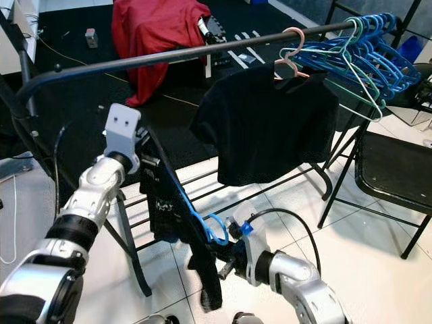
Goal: Hang hanger
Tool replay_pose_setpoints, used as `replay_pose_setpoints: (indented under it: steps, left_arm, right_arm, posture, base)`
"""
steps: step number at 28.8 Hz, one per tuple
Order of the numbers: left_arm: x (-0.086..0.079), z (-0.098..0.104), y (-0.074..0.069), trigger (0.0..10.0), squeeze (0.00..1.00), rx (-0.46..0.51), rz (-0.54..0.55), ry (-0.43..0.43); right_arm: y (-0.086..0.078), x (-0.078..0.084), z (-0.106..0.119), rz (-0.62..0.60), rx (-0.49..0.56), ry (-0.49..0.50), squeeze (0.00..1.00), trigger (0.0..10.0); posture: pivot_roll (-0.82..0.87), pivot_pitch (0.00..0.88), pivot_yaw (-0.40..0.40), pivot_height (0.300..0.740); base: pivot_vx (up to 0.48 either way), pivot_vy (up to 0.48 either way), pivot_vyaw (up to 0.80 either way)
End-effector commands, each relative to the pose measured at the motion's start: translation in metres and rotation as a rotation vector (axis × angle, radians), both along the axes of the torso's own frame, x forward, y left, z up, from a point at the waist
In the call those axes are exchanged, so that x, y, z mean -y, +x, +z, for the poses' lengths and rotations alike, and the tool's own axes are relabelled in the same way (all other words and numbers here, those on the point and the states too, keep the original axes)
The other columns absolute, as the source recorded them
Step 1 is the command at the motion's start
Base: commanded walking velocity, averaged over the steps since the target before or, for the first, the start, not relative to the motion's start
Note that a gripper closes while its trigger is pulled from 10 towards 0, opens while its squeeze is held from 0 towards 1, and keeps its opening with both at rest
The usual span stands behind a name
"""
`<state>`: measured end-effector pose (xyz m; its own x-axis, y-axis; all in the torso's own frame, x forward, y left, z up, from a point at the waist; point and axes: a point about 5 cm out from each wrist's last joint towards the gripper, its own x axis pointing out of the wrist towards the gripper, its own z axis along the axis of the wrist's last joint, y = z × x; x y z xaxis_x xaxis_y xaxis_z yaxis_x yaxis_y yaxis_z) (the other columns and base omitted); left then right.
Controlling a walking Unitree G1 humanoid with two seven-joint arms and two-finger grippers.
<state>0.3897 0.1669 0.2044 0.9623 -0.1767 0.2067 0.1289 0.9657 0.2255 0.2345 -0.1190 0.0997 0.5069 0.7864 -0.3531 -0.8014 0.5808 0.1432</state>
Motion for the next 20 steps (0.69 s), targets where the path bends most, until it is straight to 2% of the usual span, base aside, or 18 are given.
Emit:
replay_pose_setpoints:
  steps: [1,2,4,5,6,8,10,13,15,16,17,20]
  left_arm:
    - [-0.011,0.030,0.002,0.0,0.00,0.122,0.046,-0.059]
    - [-0.011,0.032,0.004,0.0,0.00,0.121,0.043,-0.057]
    - [-0.011,0.032,0.004,0.0,0.00,0.121,0.043,-0.057]
    - [-0.010,0.028,0.006,0.0,0.00,0.098,0.044,-0.044]
    - [-0.010,0.028,0.006,0.0,0.00,0.098,0.044,-0.044]
    - [-0.012,0.014,0.009,0.0,0.00,0.026,0.062,-0.018]
    - [-0.015,0.004,0.011,0.0,0.00,-0.030,0.095,0.004]
    - [-0.017,0.001,0.012,0.0,0.00,-0.050,0.106,0.011]
    - [-0.019,-0.003,0.013,0.0,0.00,-0.078,0.117,0.007]
    - [-0.019,-0.003,0.013,0.0,0.00,-0.078,0.117,0.007]
    - [-0.019,-0.005,0.013,0.0,0.00,-0.091,0.113,-0.003]
    - [-0.014,-0.011,0.011,0.0,0.00,-0.107,0.060,-0.012]
  right_arm:
    - [-0.014,0.007,-0.022,0.022,-0.119,-0.048,0.00,0.0]
    - [-0.014,0.003,-0.015,0.054,-0.056,0.002,0.00,0.0]
    - [-0.014,0.003,-0.015,0.054,-0.056,0.002,0.00,0.0]
    - [-0.013,-0.003,-0.002,0.096,0.057,0.044,0.00,0.0]
    - [-0.013,-0.003,-0.002,0.096,0.057,0.044,0.00,0.0]
    - [-0.016,-0.012,0.027,0.147,0.254,0.151,0.00,0.0]
    - [-0.017,-0.011,0.044,0.119,0.396,0.199,0.00,0.0]
    - [-0.018,-0.010,0.048,0.101,0.447,0.206,0.00,0.0]
    - [-0.019,-0.006,0.054,0.045,0.530,0.222,0.00,0.0]
    - [-0.019,-0.006,0.054,0.045,0.530,0.222,0.00,0.0]
    - [-0.018,-0.005,0.060,0.012,0.587,0.218,0.00,0.0]
    - [-0.017,-0.010,0.052,0.047,0.603,0.119,0.00,0.0]
  posture:
    - [-0.07,0.157,0.013,0.740]
    - [-0.07,0.152,0.014,0.740]
    - [-0.07,0.152,0.014,0.740]
    - [-0.07,0.149,0.016,0.740]
    - [-0.07,0.149,0.016,0.740]
    - [-0.07,0.144,0.016,0.740]
    - [-0.07,0.143,0.014,0.740]
    - [-0.08,0.141,0.013,0.740]
    - [-0.08,0.146,0.013,0.740]
    - [-0.08,0.146,0.013,0.740]
    - [-0.08,0.148,0.015,0.740]
    - [-0.08,0.160,0.018,0.740]
  base:
    - [0.000,0.000,0.00]
    - [0.000,0.000,0.00]
    - [0.000,0.000,0.00]
    - [0.000,0.000,0.00]
    - [0.000,0.000,0.00]
    - [0.000,0.000,0.00]
    - [0.000,0.000,0.00]
    - [0.000,0.000,0.00]
    - [0.000,0.000,0.00]
    - [0.000,0.000,0.00]
    - [0.000,0.000,0.00]
    - [0.000,0.000,0.00]
